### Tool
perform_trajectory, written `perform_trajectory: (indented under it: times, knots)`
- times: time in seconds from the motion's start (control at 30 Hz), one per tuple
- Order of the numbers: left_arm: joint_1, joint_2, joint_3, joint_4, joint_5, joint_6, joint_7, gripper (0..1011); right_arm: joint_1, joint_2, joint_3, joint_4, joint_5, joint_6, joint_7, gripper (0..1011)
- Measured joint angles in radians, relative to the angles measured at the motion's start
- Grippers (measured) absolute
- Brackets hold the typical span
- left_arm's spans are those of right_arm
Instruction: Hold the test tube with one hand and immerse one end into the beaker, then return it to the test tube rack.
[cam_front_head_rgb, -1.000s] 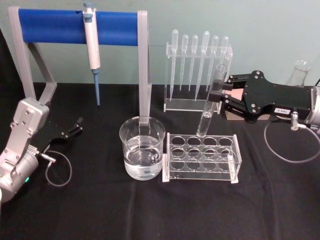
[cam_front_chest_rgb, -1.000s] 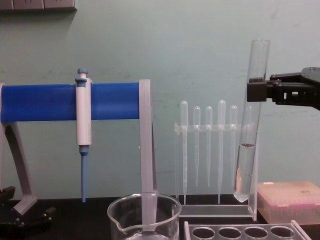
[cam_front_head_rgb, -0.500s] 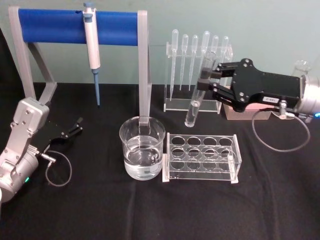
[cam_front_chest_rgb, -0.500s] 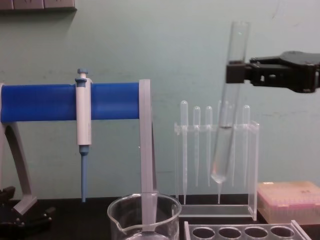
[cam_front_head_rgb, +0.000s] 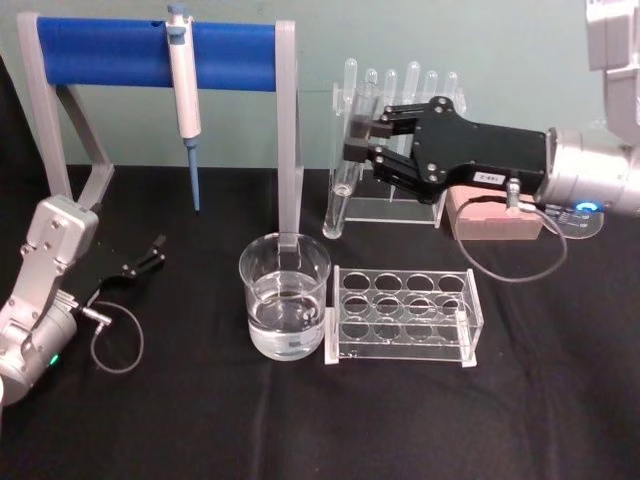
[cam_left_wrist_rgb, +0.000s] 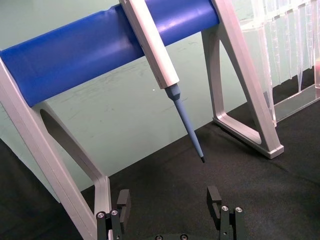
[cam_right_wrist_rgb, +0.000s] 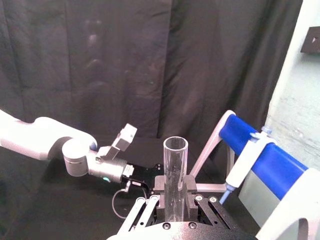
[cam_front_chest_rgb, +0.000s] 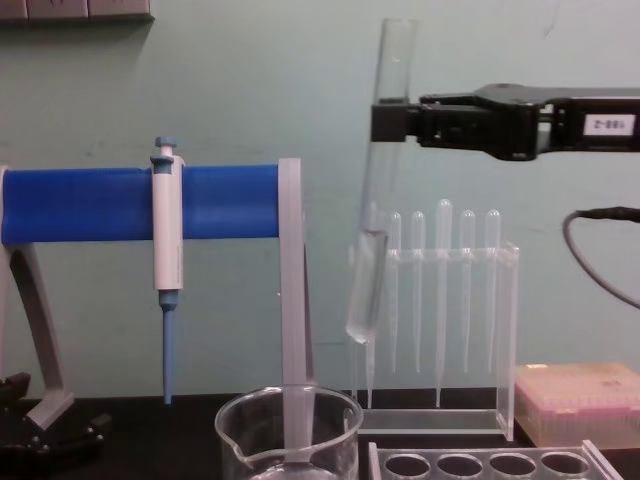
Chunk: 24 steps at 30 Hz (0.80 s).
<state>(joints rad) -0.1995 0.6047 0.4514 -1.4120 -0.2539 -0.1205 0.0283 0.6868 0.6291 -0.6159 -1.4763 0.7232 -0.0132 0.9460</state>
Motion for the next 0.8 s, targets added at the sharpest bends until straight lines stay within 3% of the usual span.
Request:
perform_trajectory:
  times: [0.43,0.8]
  knots:
    - [0.0,0.0,0.0,0.0,0.0,0.0,0.0,1000,0.055,-0.076,-0.062,0.082,-0.017,-0.002,0.019,242]
    - [0.0,0.0,0.0,0.0,0.0,0.0,0.0,1000,0.055,-0.116,-0.097,0.158,-0.032,-0.03,0.039,243]
